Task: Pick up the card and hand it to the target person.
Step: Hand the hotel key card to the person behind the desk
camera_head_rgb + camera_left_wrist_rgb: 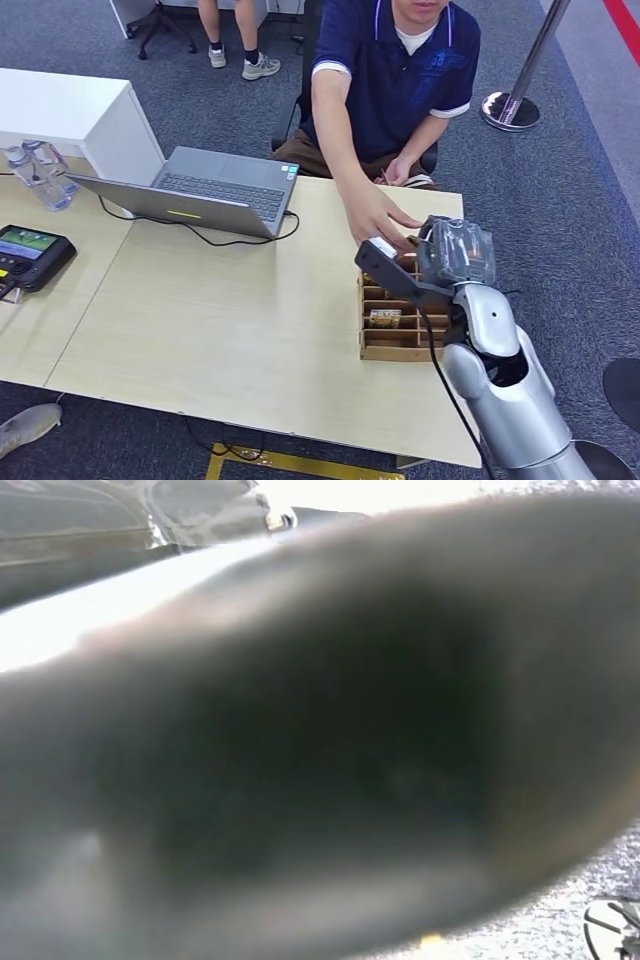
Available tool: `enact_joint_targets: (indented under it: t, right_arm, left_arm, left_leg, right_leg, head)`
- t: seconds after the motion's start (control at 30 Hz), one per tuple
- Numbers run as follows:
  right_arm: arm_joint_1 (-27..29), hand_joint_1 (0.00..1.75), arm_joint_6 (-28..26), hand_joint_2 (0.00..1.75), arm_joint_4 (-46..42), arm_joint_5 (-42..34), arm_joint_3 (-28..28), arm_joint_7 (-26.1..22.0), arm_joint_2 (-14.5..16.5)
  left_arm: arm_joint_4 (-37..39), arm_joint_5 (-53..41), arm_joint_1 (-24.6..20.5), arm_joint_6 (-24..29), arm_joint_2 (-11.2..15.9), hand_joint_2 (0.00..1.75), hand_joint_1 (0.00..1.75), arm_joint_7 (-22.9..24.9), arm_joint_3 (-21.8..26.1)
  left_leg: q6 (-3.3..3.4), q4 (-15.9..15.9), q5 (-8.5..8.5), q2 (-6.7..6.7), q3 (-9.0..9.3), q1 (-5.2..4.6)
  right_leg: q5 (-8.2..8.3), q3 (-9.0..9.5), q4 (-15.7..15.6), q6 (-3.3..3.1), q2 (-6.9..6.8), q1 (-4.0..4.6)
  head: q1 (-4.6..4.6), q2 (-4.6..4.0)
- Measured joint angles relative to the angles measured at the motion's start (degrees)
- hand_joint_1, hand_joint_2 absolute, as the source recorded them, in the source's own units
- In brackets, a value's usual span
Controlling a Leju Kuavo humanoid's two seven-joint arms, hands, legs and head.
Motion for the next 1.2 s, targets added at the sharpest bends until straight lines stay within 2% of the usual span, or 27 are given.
enact_joint_targets:
  t: [0.13, 0.2, 1.1, 1.13, 1.17, 1.2]
  right_arm:
    - [0.1, 1.52, 4.2, 1.75, -0.6, -18.7, -1.5, -7.4, -0.4]
    - [0.1, 1.52, 4.5, 1.75, -0.6, -23.3, -2.3, -9.5, -0.4]
    - [0.1, 1.52, 3.9, 1.75, -0.6, -29.9, -3.5, -11.4, -0.5]
    - [0.1, 1.35, 3.9, 1.75, -0.6, -29.9, -3.5, -11.4, -0.5]
    - [0.1, 1.10, 3.9, 1.75, -0.6, -29.9, -3.5, -11.4, -0.6]
    - [0.1, 0.72, 3.9, 1.75, -0.6, -29.9, -3.5, -11.4, -0.6]
  left_arm:
    - [0.0, -0.6, 0.0, -0.5, 0.0, 0.00, 0.00, 0.0, -0.1]
    - [0.0, -0.7, -0.1, -0.5, 0.0, 0.00, 0.00, 0.1, -0.1]
    - [0.0, -1.4, -0.1, -0.8, 0.3, 0.00, 0.00, -0.2, -0.2]
    - [0.0, -1.4, -0.1, -0.8, 0.3, 0.00, 0.00, -0.2, -0.2]
    - [0.0, -1.5, -0.1, -0.8, 0.3, 0.00, 0.00, -0.2, -0.2]
    - [0.0, -1.5, -0.1, -0.8, 0.3, 0.00, 0.00, -0.2, -0.2]
  left_leg:
    - [0.00, 0.0, 0.00, 0.00, 0.00, 0.00]
    - [0.00, 0.0, 0.00, -0.01, -0.01, 0.00]
    - [0.00, 0.0, 0.00, -0.01, -0.01, 0.00]
    - [0.00, 0.0, 0.00, -0.01, -0.01, 0.00]
    - [0.00, 0.0, 0.00, -0.01, -0.01, 0.00]
    - [0.00, 0.0, 0.00, -0.01, -0.01, 0.00]
  right_leg:
    - [0.00, -0.02, 0.0, 0.00, 0.01, 0.00]
    - [0.00, -0.02, 0.0, 0.00, -0.01, 0.00]
    - [0.00, -0.01, 0.0, 0.00, 0.00, 0.00]
    - [0.00, -0.01, 0.0, 0.00, 0.00, 0.00]
    - [0.00, -0.01, 0.0, 0.00, 0.00, 0.00]
    - [0.00, -0.01, 0.0, 0.00, 0.00, 0.00]
  head:
    - [0.00, 0.00]
    - [0.00, 0.00]
    - [0.00, 0.00]
    - [0.00, 0.00]
    - [0.00, 0.00]
    - [0.00, 0.00]
